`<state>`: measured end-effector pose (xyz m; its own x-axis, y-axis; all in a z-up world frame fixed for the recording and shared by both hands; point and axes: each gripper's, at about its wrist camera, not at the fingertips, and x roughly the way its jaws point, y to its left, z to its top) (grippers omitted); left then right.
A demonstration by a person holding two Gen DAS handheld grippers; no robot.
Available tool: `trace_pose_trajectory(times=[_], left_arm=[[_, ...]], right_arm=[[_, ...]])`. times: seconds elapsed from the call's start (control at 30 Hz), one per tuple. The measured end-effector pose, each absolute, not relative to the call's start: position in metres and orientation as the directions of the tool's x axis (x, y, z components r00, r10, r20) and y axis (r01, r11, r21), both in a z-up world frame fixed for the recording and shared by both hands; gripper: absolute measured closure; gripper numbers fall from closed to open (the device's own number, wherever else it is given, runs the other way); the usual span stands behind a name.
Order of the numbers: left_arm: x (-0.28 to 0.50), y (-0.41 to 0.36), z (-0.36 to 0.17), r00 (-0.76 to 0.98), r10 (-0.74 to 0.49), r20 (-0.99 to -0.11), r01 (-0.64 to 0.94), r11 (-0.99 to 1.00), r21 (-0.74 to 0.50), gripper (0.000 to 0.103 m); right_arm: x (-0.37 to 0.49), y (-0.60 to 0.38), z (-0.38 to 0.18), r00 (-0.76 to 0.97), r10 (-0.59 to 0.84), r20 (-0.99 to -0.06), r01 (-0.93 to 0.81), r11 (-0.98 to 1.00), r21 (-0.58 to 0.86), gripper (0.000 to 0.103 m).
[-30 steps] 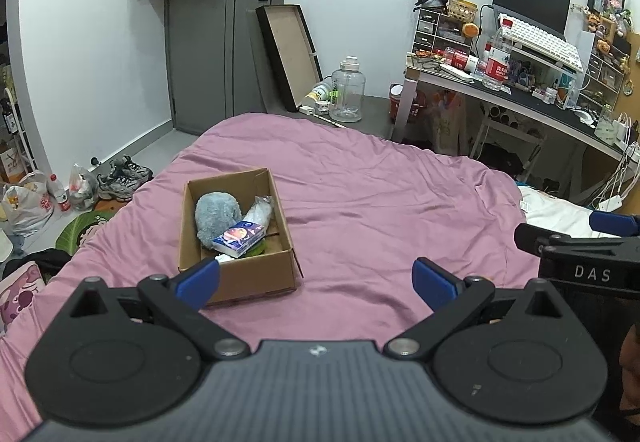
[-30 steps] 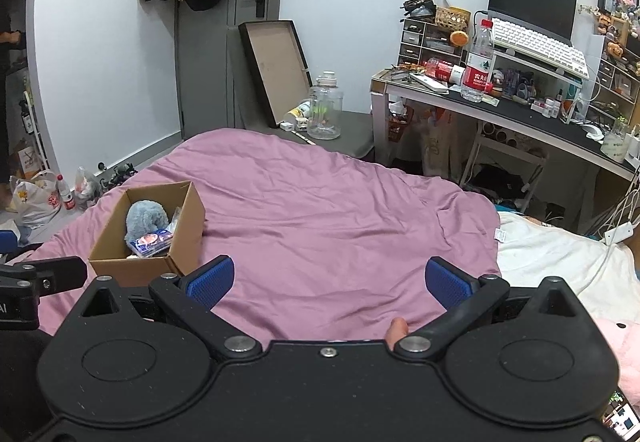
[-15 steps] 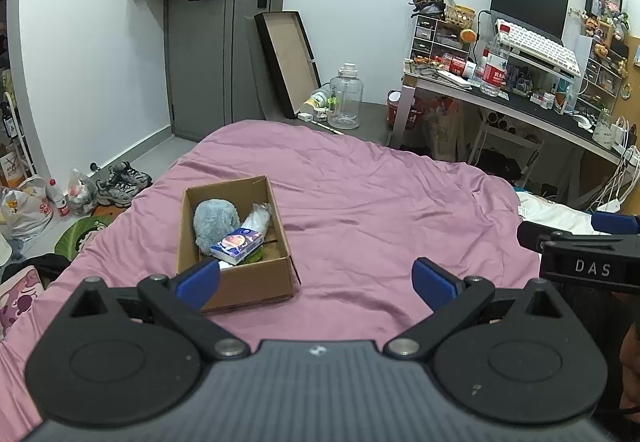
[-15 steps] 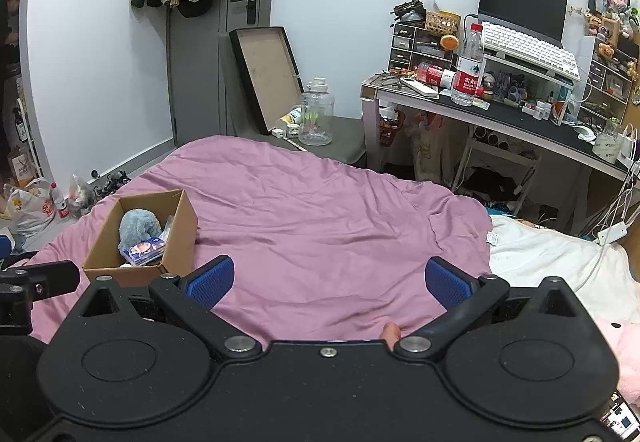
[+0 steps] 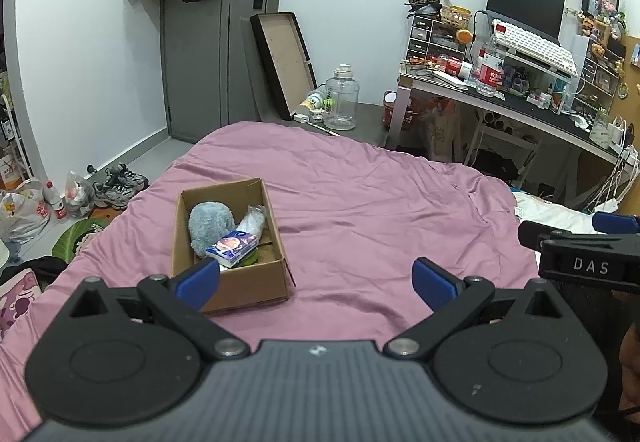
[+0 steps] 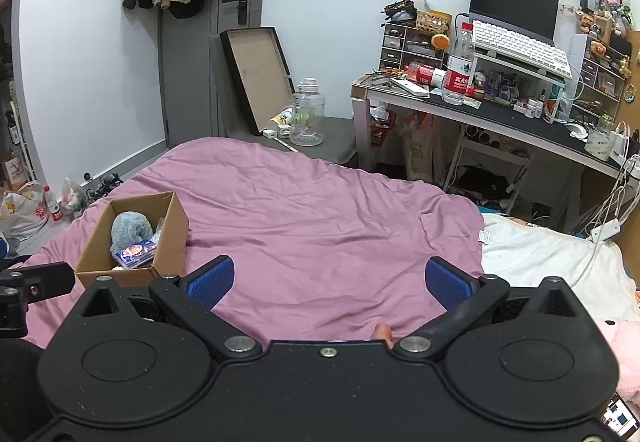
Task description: Organize soft objects
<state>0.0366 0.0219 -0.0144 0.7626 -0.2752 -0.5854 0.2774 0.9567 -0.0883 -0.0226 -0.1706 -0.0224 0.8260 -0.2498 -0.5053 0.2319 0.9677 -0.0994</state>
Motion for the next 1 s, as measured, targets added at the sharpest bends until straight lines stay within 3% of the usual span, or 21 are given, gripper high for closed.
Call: trace_pose_trajectory(times=[1.0], left_arm=[[0.0414,0.0241,-0.0124,0.767,-0.261,-0.587,0.263,0.961,-0.084,0.001]], right_arm=[[-0.0219,-0.1649,-0.0217,0.827,-0.242,-0.507,0.229,0.969,-0.089,0.000]])
